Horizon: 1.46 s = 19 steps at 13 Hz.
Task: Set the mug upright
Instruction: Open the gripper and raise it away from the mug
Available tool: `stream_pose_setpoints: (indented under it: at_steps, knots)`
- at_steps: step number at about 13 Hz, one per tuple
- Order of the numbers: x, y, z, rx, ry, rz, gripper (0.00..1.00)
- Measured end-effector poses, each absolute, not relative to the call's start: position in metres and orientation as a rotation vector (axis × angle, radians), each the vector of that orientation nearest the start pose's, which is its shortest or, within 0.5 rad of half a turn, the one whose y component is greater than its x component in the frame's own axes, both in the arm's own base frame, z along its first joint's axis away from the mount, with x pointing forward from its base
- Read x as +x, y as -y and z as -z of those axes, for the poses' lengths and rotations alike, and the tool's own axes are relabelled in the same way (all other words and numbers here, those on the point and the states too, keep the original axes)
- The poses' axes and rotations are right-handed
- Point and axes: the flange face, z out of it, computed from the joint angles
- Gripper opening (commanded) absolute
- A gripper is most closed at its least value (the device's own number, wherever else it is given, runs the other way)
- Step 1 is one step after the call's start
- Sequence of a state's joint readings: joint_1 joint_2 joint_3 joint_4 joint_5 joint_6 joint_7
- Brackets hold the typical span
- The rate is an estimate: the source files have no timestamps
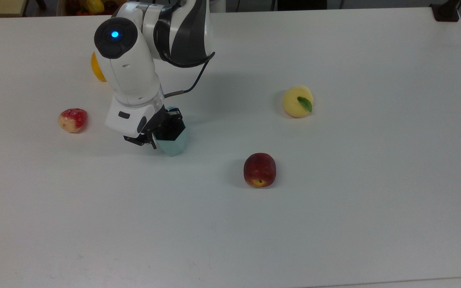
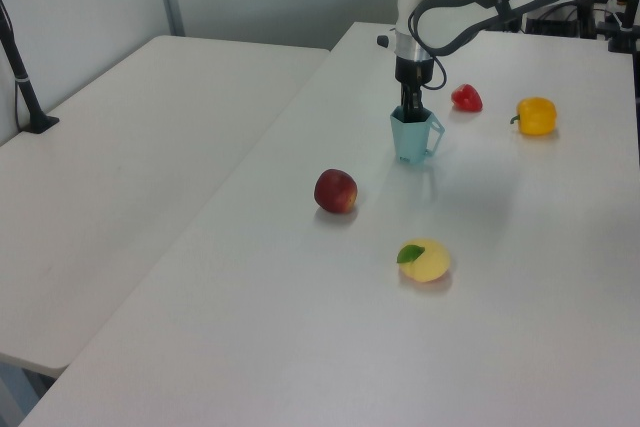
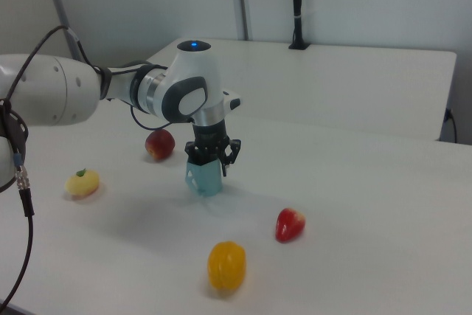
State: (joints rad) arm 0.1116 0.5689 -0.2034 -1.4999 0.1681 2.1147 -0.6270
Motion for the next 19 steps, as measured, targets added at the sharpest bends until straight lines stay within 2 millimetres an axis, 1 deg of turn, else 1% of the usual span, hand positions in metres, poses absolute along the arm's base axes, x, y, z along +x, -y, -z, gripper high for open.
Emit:
stream_pose_setpoints:
  at_steps: [3,4,5,6,7,9,10,12,13,15,16,17,18,19]
  knots:
    - [0.712,0.024,-0.355,-3.03,0.774,0.129,1.0]
    - [0.714,0.023,-0.363,-3.031,0.778,0.152,1.0]
    - [0.715,0.022,-0.376,-3.034,0.78,0.185,1.0]
    - [0.716,0.022,-0.393,-3.036,0.776,0.226,1.0]
    - [0.715,0.022,-0.414,-3.039,0.766,0.275,1.0]
    - [0.705,0.023,-0.457,-3.038,0.719,0.326,1.0]
    - [0.694,0.025,-0.488,-3.032,0.682,0.333,1.0]
    - [0.676,0.028,-0.527,-3.03,0.576,0.33,1.0]
    - [0.663,0.028,-0.548,-3.03,0.487,0.319,1.0]
    - [0.632,0.025,-0.589,-3.019,0.26,0.241,1.0]
    - [0.617,0.014,-0.605,-3.006,0.188,0.189,1.0]
    - [0.603,-0.003,-0.617,-2.994,0.14,0.139,1.0]
    - [0.586,-0.026,-0.631,-2.981,0.075,0.076,1.0]
    - [0.578,-0.033,-0.637,-2.978,0.046,0.05,1.0]
